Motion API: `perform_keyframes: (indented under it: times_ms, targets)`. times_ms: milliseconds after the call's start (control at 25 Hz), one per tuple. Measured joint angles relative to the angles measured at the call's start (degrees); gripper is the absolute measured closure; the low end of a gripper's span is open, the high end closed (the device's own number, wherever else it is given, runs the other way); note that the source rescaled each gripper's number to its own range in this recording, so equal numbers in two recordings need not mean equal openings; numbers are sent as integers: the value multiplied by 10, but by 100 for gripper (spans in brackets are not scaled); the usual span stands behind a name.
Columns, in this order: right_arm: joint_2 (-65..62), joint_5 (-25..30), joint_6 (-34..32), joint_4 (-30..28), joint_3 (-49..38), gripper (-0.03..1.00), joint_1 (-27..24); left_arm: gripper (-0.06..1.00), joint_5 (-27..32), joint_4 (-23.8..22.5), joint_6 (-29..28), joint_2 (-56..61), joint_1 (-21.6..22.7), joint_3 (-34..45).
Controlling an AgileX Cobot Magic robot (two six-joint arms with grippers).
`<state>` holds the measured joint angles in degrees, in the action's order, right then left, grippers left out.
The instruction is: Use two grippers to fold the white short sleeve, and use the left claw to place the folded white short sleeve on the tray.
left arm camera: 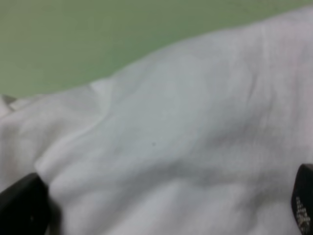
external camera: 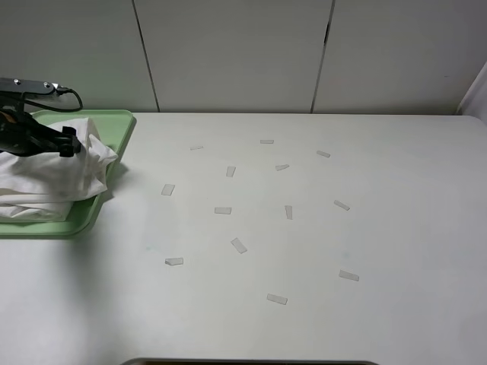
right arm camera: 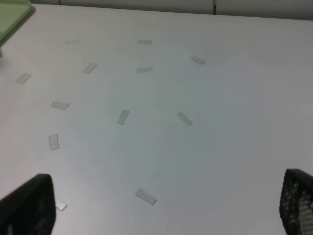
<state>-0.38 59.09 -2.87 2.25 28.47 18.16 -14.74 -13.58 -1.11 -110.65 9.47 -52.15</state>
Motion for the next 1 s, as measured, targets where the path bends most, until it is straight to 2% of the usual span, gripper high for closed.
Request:
perform_keyframes:
  times_ms: [360,760,880,920,1000]
  targets:
    - [0,0,0,0,0,-3,0,-6,4,0,0,1,-7,0]
    - [0,0,0,0,0,-3,0,-6,51,0,0,182,-10,1]
    - [0,0,0,0,0,-3,0,-6,121,0,0,283,-10,1]
    - [0,0,0,0,0,-3,0,-6,121,0,0,283,-10,1]
    - [0,0,0,0,0,-3,0,-6,181,0,0,338,-10,1]
